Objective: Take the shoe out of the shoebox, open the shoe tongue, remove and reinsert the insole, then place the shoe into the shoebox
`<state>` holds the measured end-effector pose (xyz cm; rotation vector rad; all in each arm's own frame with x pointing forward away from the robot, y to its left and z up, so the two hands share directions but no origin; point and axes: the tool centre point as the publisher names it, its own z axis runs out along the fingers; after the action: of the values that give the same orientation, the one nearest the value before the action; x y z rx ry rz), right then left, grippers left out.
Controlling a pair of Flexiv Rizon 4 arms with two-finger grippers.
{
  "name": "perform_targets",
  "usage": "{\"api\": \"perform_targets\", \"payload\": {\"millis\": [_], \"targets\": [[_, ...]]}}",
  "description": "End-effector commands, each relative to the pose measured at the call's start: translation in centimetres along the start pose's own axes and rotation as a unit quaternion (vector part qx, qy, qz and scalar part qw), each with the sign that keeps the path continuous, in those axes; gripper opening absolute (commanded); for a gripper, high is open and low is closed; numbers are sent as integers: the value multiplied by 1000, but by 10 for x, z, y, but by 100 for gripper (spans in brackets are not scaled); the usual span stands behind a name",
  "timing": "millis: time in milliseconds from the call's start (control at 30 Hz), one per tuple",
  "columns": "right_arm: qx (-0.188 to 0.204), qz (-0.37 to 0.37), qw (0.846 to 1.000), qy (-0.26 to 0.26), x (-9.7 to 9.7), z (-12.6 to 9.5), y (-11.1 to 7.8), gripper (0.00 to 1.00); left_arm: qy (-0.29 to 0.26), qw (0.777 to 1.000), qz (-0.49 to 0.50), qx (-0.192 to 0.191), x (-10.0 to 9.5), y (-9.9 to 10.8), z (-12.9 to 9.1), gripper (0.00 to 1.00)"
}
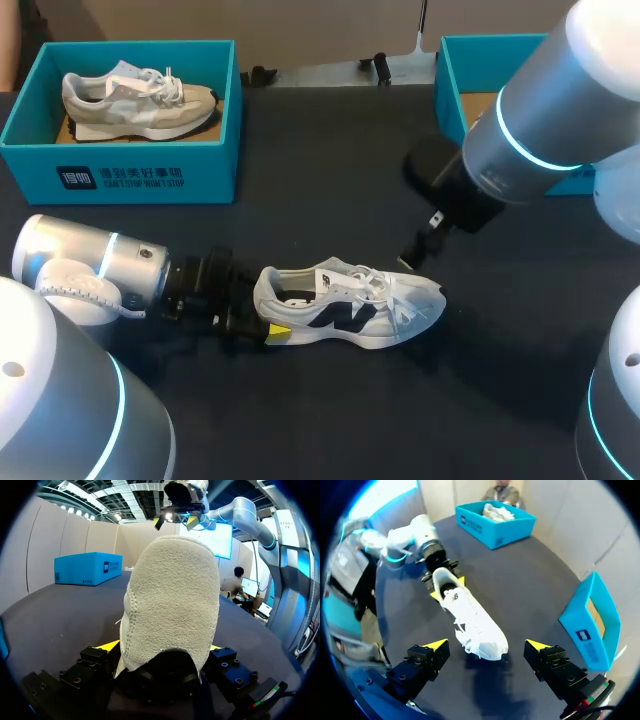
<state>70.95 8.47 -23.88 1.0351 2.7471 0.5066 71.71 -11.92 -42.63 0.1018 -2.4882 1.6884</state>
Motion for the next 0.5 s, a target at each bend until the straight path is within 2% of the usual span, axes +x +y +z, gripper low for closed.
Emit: {"api": "perform_targets", "payload": {"millis": [33, 67, 133, 300, 333, 500], "targets": [[21, 159, 984, -73, 10, 1, 11, 100, 0, 1000, 0, -1, -2, 1, 2, 0], [9, 149, 986, -75, 11, -1, 14, 100, 0, 1000, 0, -1, -2, 1, 2, 0], [-10, 190, 978, -84, 13, -3, 18, 100, 0, 1000, 0, -1, -2, 1, 2, 0], [-2, 279, 952, -123, 17, -3, 28, 100, 0, 1000, 0, -1, -2, 1, 2, 0], [10, 302, 944, -133, 18, -3, 29, 100, 0, 1000, 0, -1, -2, 1, 2, 0], [1, 381, 910, -163, 26, 5, 33, 100, 0, 1000, 0, -1, -2, 1, 2, 0]]}}
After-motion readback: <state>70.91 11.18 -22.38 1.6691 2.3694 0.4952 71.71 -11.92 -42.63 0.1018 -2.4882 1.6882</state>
